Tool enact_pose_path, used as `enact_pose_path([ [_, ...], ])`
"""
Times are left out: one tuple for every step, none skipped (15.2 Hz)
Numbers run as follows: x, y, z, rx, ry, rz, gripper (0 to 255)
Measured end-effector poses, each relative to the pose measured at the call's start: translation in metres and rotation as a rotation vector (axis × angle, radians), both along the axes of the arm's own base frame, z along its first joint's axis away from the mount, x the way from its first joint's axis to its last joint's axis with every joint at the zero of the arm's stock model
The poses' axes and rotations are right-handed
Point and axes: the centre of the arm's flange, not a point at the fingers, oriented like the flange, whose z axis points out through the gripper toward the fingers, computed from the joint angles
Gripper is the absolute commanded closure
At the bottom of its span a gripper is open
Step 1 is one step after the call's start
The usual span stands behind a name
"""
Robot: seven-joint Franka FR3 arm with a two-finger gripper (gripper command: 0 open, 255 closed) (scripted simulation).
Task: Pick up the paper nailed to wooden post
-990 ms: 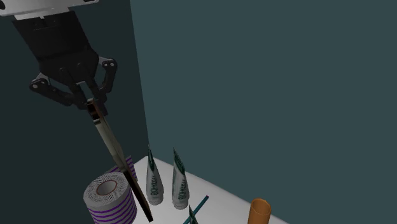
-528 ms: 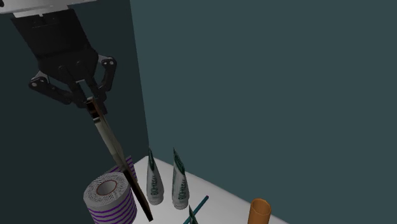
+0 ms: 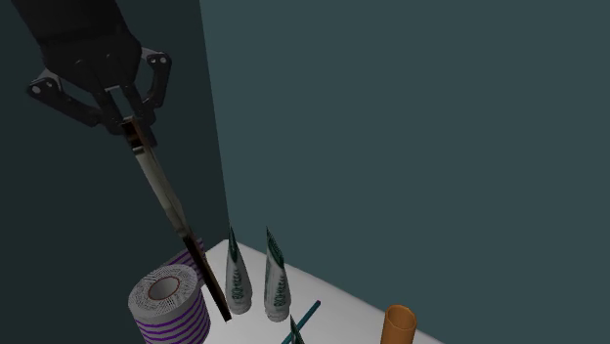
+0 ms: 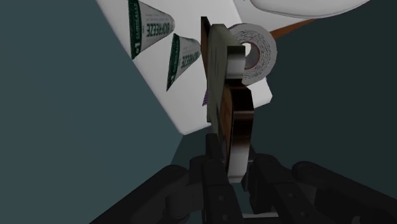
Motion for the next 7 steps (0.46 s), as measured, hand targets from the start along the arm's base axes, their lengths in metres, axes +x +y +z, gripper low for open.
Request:
enact_pose_path([
  [0.0, 0.0, 0.006, 0.0, 0.0, 0.0, 255],
  [0.0, 0.0, 0.011, 0.0, 0.0, 0.0, 255],
  [0.0, 0.001, 0.016, 0.0, 0.0, 0.0, 255],
  [-0.001, 0.0, 0.02, 0.0, 0.0, 0.0, 255],
  [-0.001, -0.001, 0.026, 0.0, 0.0, 0.0, 255],
  [-0.001, -0.001, 0.032, 0.0, 0.0, 0.0, 255],
  [-0.001, -0.001, 0.035, 0.0, 0.0, 0.0, 255],
])
